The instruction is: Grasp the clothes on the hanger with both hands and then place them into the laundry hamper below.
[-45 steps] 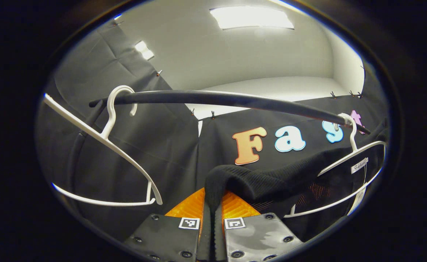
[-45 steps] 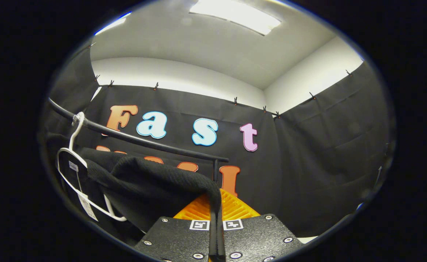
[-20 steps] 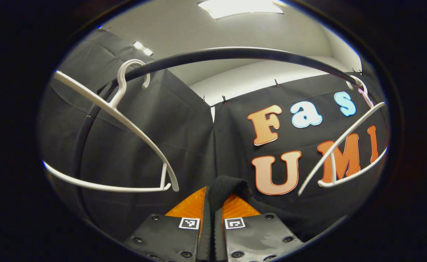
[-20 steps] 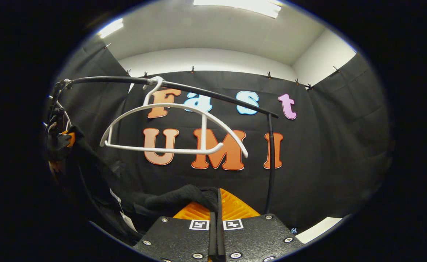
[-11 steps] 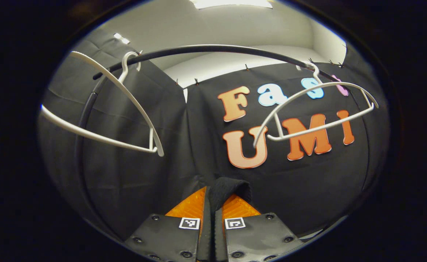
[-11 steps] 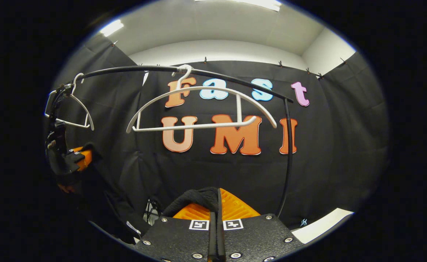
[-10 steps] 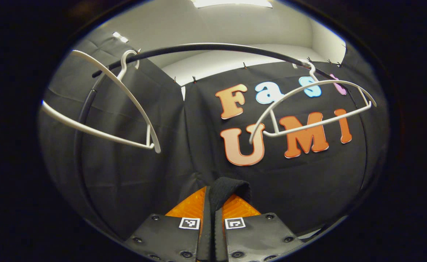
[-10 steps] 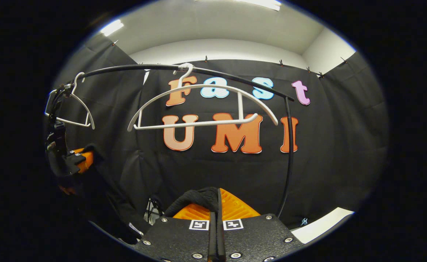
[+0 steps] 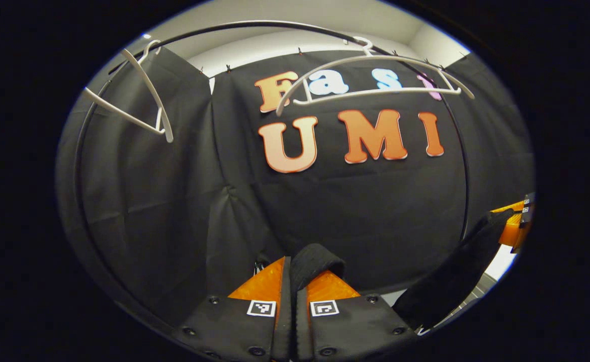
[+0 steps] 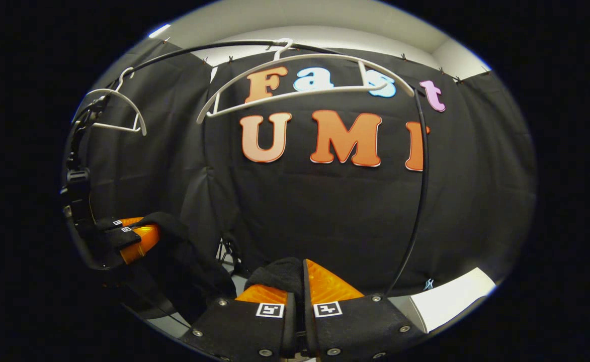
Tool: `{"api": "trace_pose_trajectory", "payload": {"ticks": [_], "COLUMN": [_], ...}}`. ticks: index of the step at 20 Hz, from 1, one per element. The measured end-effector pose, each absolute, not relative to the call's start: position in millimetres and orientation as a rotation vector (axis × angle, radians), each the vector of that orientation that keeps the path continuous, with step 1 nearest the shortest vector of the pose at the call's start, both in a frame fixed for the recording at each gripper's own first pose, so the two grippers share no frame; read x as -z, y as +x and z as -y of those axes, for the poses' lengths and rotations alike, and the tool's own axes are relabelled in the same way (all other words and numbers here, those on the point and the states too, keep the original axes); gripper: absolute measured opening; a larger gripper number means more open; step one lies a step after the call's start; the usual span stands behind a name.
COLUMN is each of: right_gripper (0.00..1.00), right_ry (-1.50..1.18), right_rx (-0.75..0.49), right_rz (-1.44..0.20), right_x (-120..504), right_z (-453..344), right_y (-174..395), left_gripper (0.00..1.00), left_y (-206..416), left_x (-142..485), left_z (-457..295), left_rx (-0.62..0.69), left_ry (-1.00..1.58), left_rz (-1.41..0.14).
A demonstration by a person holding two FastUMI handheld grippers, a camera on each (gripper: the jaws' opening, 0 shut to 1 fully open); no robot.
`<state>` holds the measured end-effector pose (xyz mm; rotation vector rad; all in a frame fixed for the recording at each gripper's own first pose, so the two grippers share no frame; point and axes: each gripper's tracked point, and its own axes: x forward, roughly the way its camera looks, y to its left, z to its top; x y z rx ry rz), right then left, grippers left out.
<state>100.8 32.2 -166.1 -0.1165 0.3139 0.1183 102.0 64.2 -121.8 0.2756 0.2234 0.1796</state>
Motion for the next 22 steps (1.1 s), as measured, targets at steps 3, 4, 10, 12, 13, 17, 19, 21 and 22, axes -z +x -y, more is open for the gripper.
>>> {"api": "trace_pose_trajectory", "payload": {"ticks": [3,4,10,12,13,17,19,21,22], "right_gripper": [0.1,0.1,0.2,0.41,0.54,0.77,0.86,0.89,0.89], "right_ry": [-0.104,-0.09,-0.013,0.012,0.015,0.019,0.027,0.035,0.037], "right_rx": [-0.128,-0.136,-0.156,-0.152,-0.149,-0.133,-0.125,-0.121,-0.121], "right_rz": [-0.41,-0.439,-0.699,-0.704,-0.704,-0.706,-0.7,-0.699,-0.697], "right_x": [202.1,217.5,316.6,324.1,323.9,325.6,325.9,324.9,324.3], "right_z": [-36.4,-38.5,-37.7,-38.8,-38.9,-30.9,-30.0,-29.1,-29.2], "right_y": [87.5,83.8,39.5,32.7,30.3,32.5,34.5,35.9,36.5], "left_gripper": [0.11,0.12,0.12,0.28,0.48,0.77,0.96,0.98,0.98], "left_y": [89.1,87.8,58.7,47.0,42.6,26.7,28.0,28.2,31.6], "left_x": [161.3,171.5,279.8,296.9,299.6,319.9,321.1,317.9,314.7], "left_z": [-68.9,-72.0,-99.0,-103.4,-105.9,-103.4,-102.2,-100.0,-101.2], "left_rx": [-0.179,-0.184,-0.209,-0.215,-0.219,-0.214,-0.213,-0.209,-0.21], "left_ry": [0.253,0.264,0.281,0.236,0.238,0.233,0.237,0.249,0.25], "left_rz": [-0.352,-0.383,-0.716,-0.781,-0.803,-0.856,-0.849,-0.848,-0.84]}}
